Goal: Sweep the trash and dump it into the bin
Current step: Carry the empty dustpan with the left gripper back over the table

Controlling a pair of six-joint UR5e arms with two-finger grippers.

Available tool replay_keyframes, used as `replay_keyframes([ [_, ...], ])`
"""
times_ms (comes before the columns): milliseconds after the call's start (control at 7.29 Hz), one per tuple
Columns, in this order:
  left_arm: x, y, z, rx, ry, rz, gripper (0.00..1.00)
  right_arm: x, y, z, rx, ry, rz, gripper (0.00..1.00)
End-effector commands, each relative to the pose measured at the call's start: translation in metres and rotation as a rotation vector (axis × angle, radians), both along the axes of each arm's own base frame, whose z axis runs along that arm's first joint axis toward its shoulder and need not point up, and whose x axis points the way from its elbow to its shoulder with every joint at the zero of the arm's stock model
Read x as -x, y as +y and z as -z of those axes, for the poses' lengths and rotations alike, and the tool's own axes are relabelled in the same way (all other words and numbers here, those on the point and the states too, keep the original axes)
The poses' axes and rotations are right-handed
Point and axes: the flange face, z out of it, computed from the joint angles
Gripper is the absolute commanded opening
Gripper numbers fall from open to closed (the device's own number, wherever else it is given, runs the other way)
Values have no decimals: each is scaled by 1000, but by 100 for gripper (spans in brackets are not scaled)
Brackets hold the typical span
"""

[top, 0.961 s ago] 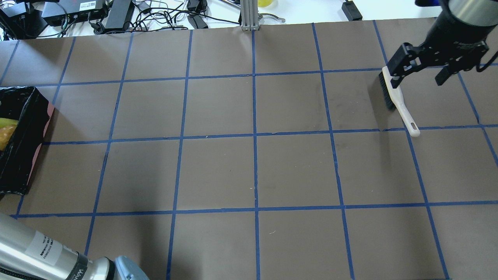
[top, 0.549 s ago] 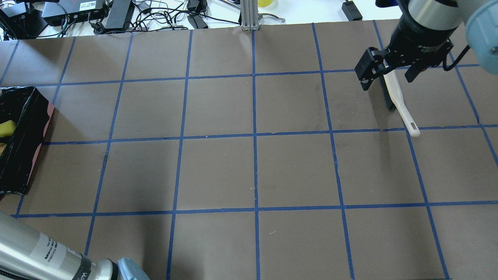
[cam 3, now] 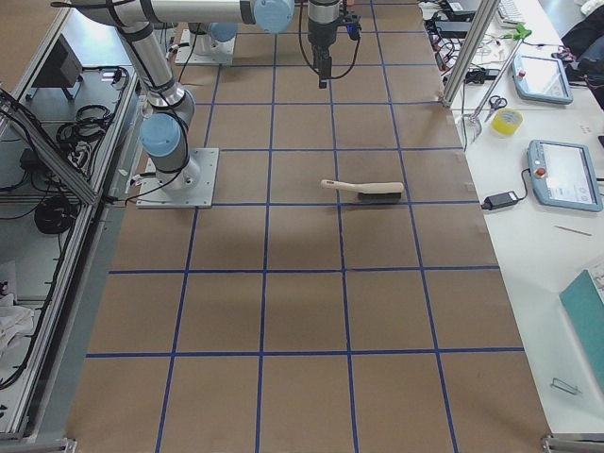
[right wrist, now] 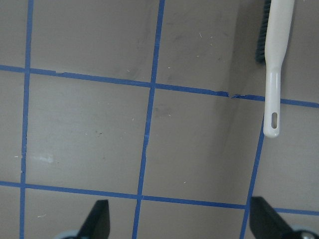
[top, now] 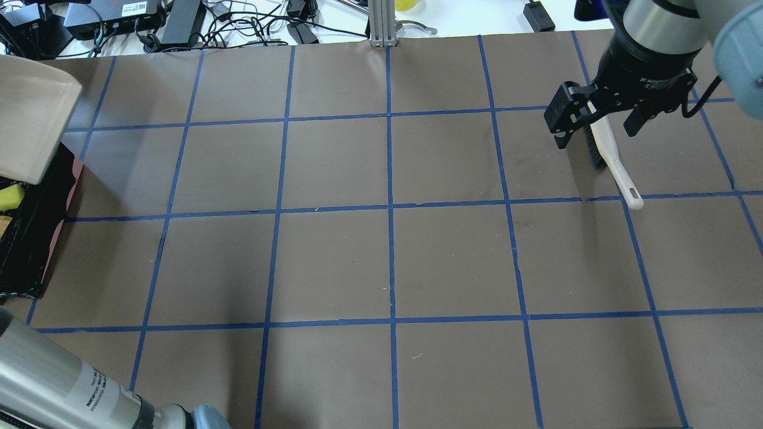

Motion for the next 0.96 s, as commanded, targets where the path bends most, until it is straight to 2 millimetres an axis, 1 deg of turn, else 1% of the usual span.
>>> replay_keyframes([
  [0, 106, -55, 50, -35, 176, -123, 0, -1, 7, -6, 3, -4, 46, 100],
  [137, 140, -69, 72, -36, 182, -127, 0, -1, 9, -8, 6, -5, 46, 100],
  [275, 163, -80, 94, -33, 185, -122, 0, -3, 13, -8, -14, -25, 52, 100],
  [412, 197, -90, 120, -53, 241, -186, 0, -3, 13, -7, -17, -27, 52, 100],
  [549, 244, -102, 144, -55, 248, -157, 0, -3, 13, -7, -17, -27, 52, 100],
  [686, 275, -103, 168, -51, 243, -121, 0, -3, 12, -5, -22, -23, 37, 100],
  [824, 289, -96, 200, -58, 247, -105, 0, -2, 12, -6, -17, -14, 34, 100],
])
